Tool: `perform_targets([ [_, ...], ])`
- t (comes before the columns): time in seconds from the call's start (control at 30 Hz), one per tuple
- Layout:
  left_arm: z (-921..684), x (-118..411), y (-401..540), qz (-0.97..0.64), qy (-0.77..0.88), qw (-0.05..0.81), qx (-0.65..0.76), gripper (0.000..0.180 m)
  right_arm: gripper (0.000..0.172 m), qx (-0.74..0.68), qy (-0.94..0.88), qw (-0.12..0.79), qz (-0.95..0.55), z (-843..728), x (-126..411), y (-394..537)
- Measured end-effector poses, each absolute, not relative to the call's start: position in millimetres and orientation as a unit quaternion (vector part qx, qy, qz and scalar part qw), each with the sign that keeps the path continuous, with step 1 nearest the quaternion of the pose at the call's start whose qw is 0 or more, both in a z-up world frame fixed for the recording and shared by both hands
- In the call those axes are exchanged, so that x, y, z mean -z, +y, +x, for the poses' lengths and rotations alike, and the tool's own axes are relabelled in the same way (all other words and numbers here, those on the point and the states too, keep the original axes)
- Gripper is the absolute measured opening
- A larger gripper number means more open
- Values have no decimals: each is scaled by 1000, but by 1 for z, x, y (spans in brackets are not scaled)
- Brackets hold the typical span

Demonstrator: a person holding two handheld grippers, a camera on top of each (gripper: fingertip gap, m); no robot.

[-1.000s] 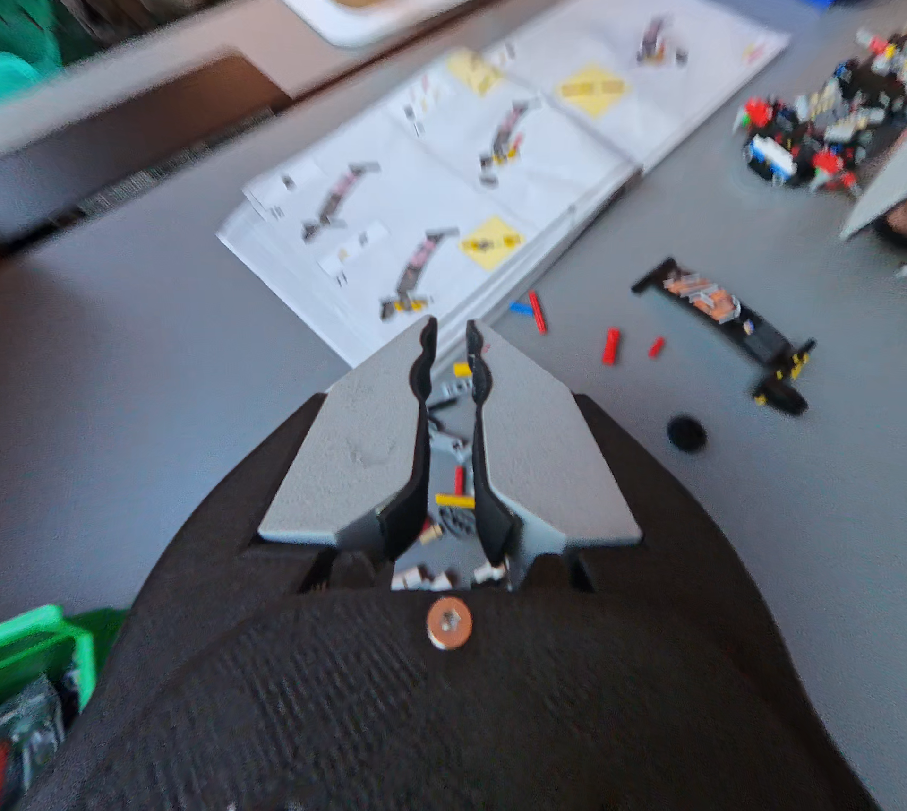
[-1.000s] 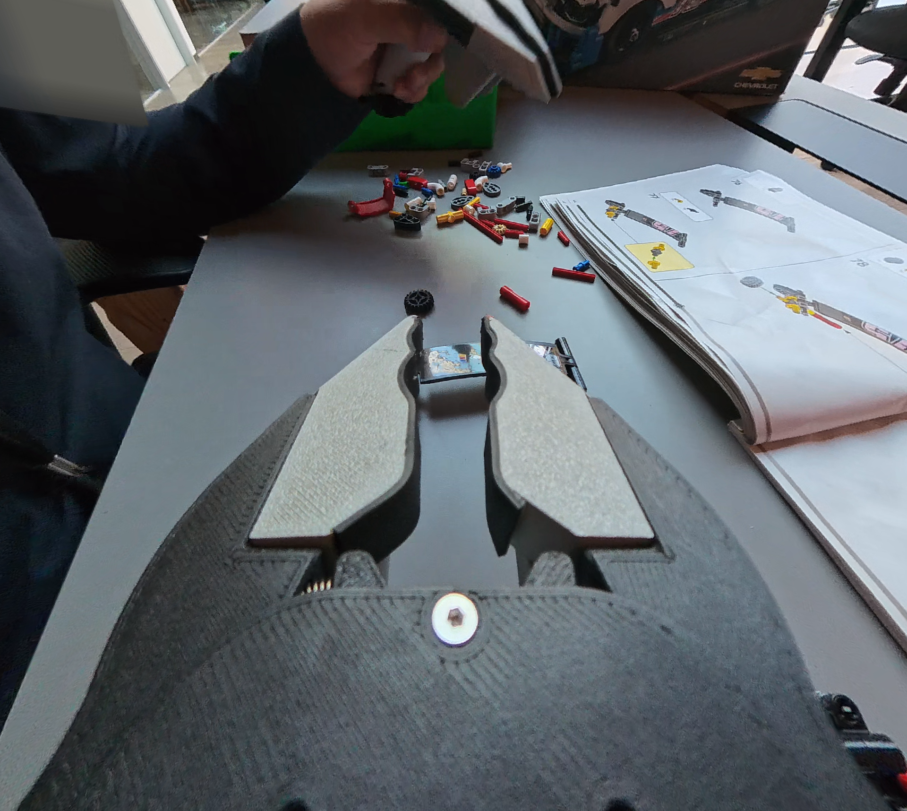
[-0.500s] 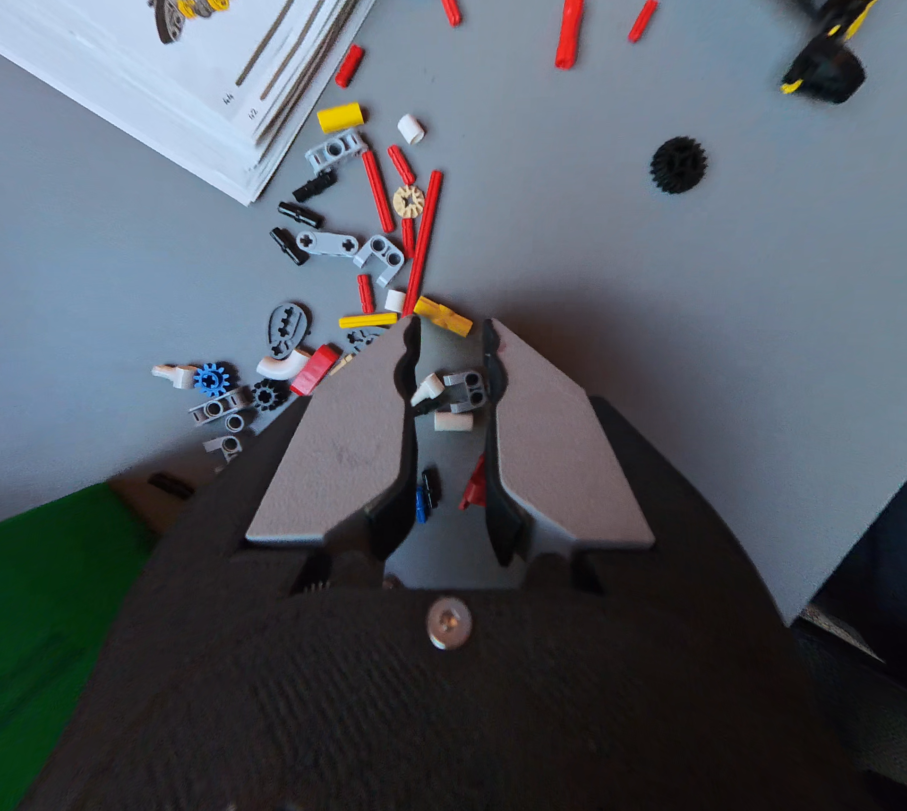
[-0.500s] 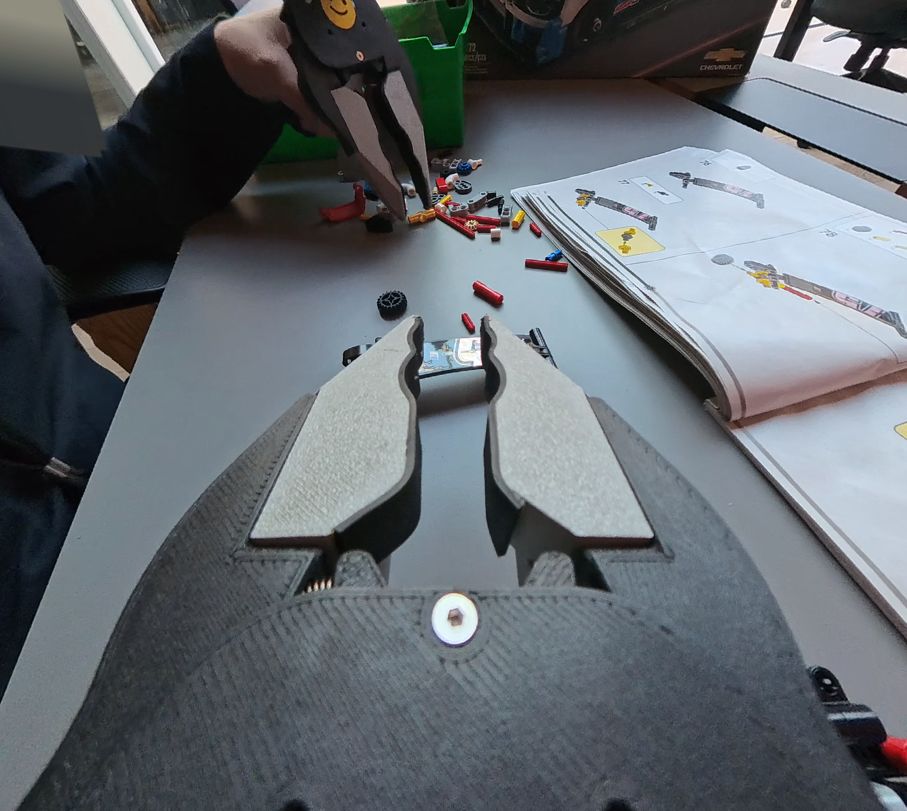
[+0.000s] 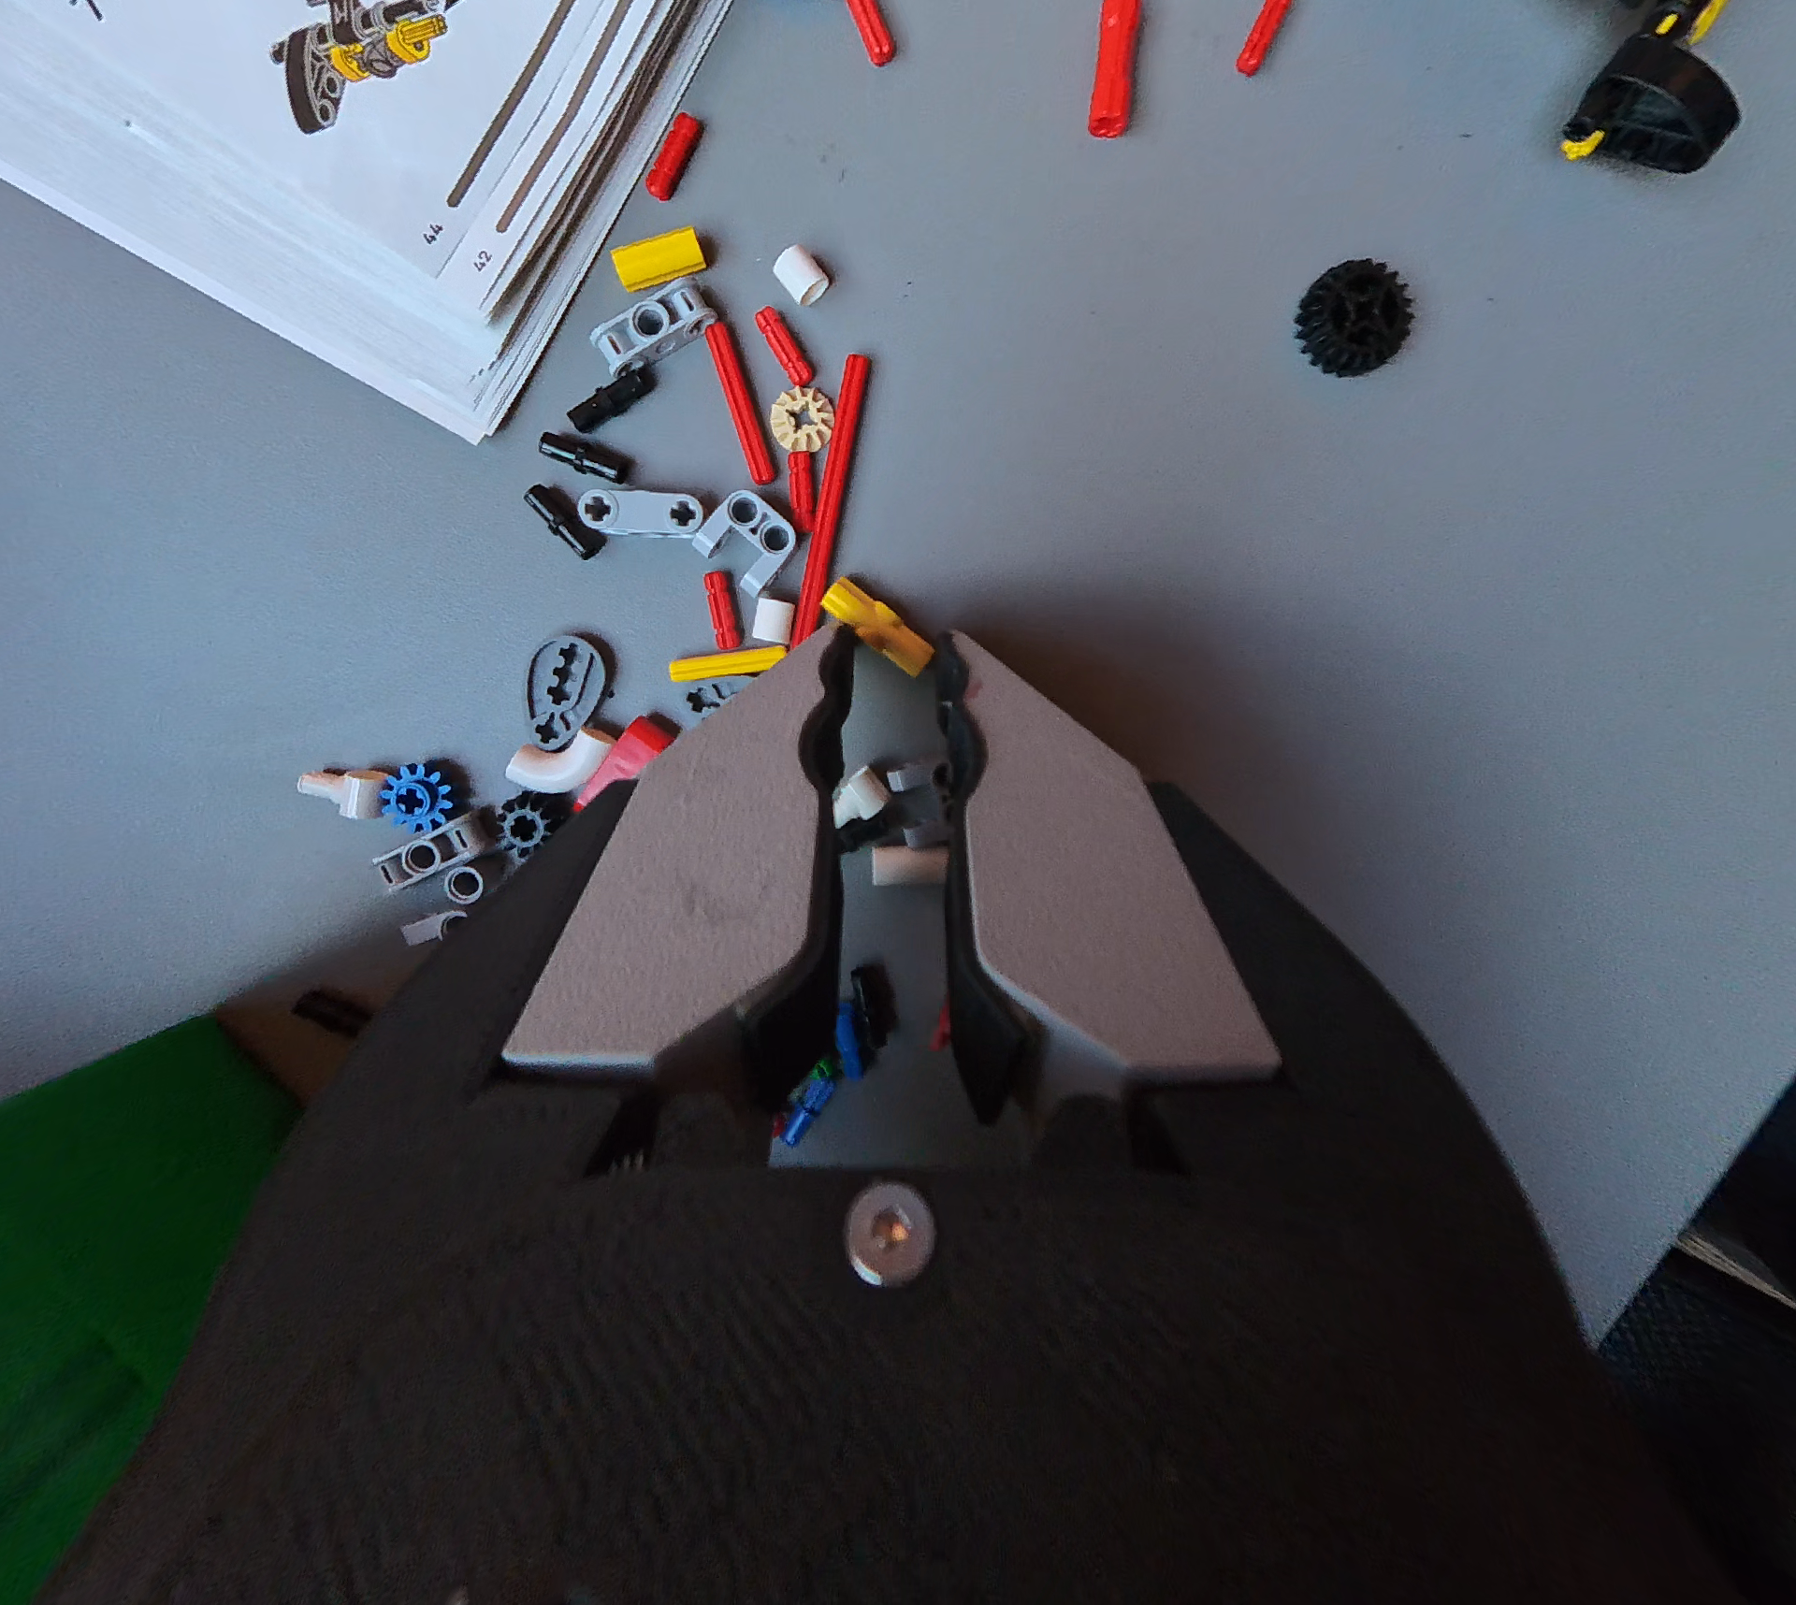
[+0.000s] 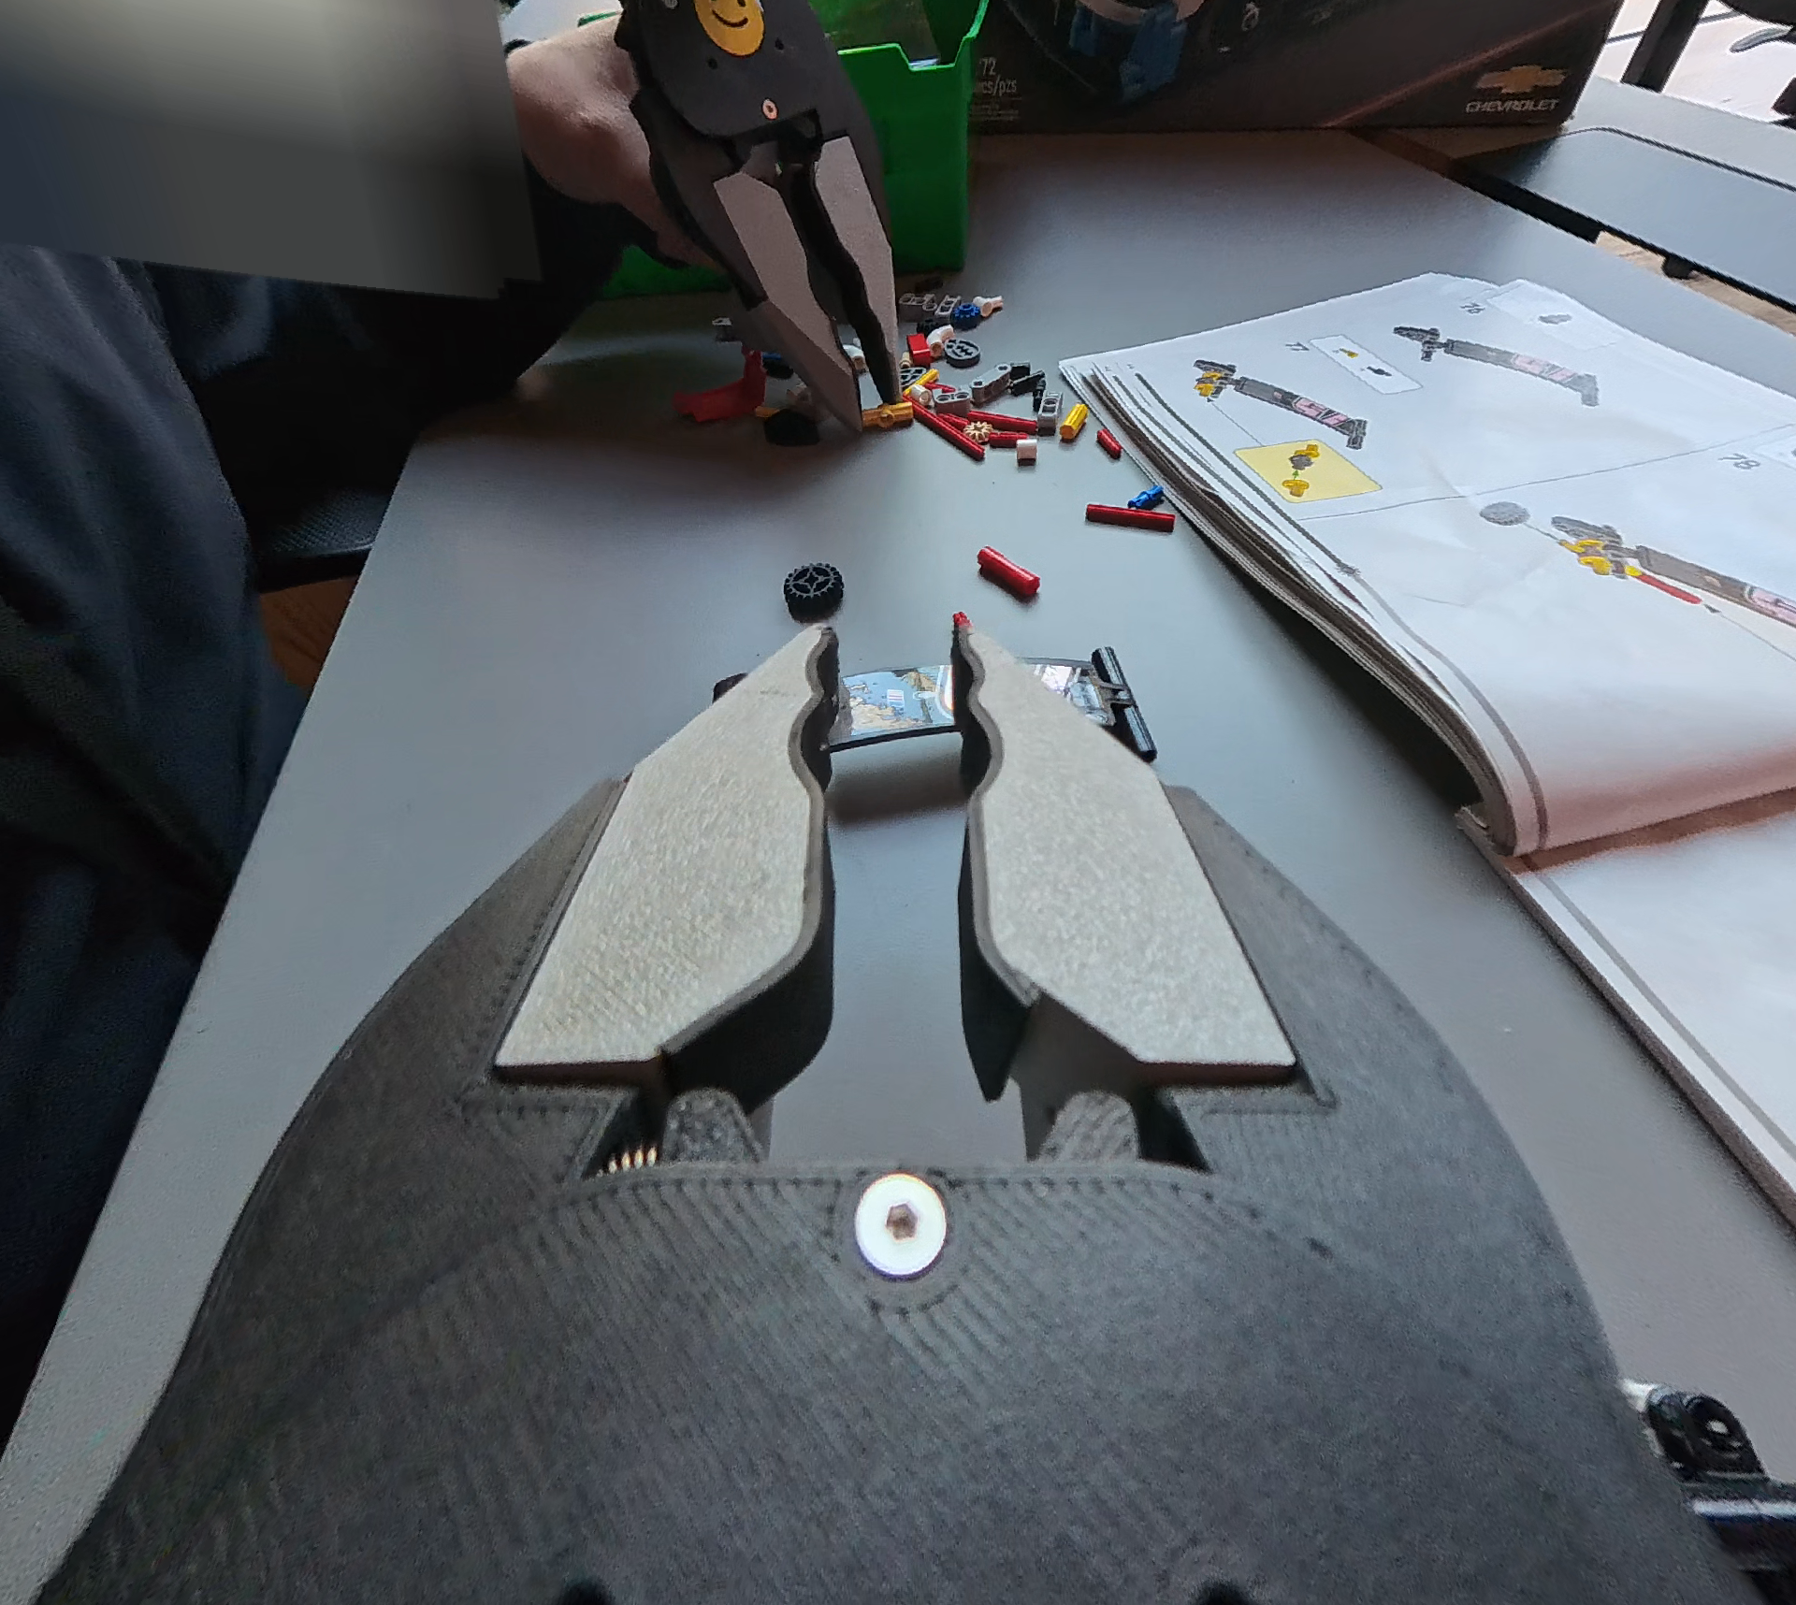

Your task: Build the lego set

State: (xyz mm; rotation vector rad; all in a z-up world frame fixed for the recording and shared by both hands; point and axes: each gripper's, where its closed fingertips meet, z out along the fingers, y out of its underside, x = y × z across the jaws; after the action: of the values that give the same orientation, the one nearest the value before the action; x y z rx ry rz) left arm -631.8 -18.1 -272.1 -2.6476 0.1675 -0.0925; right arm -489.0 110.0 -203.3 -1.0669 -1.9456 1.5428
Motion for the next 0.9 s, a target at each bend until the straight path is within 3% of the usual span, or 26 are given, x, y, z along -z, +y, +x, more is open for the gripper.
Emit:
perform_targets([
  [0.47, -626, 268, -17, -959, 65, 261, 85, 18, 21, -554, -714, 200, -378, -489, 209, 107],
  [0.57, -625, 246, -12, -943, 59, 311, 102, 18, 21, -553, -716, 202, -376, -488, 209, 106],
  [0.73, -658, 205, -6, -919, 0, 392, 31, 21, 20, -551, -717, 206, -374, -488, 209, 105],
  [0.9, -674, 187, -13, -920, -37, 390, -31, 22, 20, -557, -709, 206, -380, -489, 206, 107],
])
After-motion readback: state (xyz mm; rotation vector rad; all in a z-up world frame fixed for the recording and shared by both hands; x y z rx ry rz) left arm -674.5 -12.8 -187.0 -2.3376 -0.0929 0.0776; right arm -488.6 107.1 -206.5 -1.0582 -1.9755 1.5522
